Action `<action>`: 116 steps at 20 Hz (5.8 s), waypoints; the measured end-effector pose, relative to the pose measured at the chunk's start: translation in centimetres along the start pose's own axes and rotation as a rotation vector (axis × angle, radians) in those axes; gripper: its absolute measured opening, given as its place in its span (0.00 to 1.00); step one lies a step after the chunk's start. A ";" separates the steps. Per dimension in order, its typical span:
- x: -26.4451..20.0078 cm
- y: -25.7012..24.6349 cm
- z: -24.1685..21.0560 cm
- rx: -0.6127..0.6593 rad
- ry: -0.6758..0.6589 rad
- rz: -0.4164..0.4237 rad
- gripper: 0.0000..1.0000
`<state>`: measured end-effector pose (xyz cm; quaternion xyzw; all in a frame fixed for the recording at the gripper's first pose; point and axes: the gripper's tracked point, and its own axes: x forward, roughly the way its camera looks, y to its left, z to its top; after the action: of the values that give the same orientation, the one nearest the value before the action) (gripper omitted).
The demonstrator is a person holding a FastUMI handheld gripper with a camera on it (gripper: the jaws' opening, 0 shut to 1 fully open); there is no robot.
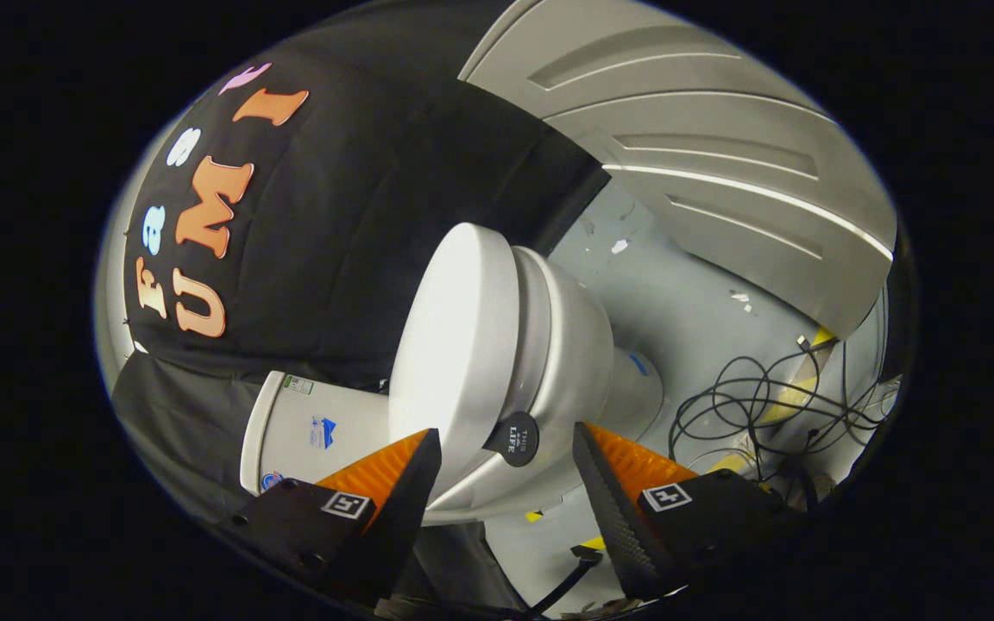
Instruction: Open the toilet lid.
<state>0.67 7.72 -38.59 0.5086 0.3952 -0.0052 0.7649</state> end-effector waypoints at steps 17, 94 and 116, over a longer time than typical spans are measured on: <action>4.8 -1.4 -0.6 0.142 0.051 0.055 0.71; 0.7 12.8 1.5 -0.557 -0.220 -0.118 0.08; -1.3 27.5 -3.2 -1.022 -0.456 -0.272 0.08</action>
<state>9.16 23.00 -17.09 0.0049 0.2344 -0.0212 0.9719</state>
